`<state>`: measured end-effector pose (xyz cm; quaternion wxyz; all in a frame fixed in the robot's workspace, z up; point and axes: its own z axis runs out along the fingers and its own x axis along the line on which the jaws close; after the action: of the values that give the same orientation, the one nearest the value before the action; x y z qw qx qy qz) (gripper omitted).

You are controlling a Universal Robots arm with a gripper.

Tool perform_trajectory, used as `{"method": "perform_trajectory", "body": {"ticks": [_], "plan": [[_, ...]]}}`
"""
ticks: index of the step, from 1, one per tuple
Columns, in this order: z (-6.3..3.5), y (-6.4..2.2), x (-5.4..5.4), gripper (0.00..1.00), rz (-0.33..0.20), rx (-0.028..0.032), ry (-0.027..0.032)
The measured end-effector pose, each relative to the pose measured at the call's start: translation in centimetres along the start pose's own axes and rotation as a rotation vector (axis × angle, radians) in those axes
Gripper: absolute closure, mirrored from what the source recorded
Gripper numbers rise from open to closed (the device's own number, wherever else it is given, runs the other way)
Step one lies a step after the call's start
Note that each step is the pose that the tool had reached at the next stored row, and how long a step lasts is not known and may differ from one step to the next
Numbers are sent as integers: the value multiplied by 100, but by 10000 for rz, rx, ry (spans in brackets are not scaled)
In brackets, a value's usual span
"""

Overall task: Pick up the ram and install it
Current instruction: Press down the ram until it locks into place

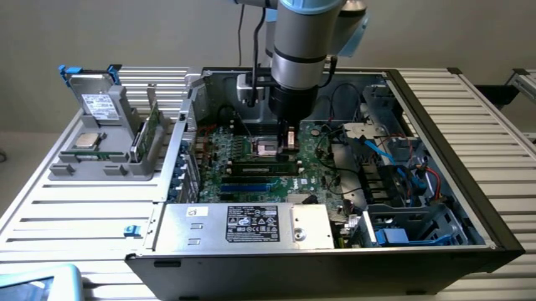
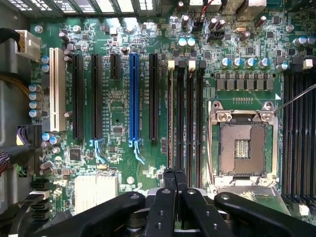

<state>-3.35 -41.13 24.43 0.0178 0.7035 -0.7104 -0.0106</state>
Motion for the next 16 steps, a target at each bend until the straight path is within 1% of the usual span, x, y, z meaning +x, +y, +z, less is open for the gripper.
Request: {"method": "perform_trajectory", "body": {"ticks": [2, 5, 6, 8, 11, 16], "plan": [[7, -1, -1, 89, 1, 141, -3], [19, -1, 0, 89, 2, 327, -6], [23, -1, 0, 89, 2, 368, -6], [31, -2, 0, 89, 1, 389, -6], [46, -2, -1, 89, 2, 391, -7], [76, -3, 0, 89, 2, 391, 9]]}}
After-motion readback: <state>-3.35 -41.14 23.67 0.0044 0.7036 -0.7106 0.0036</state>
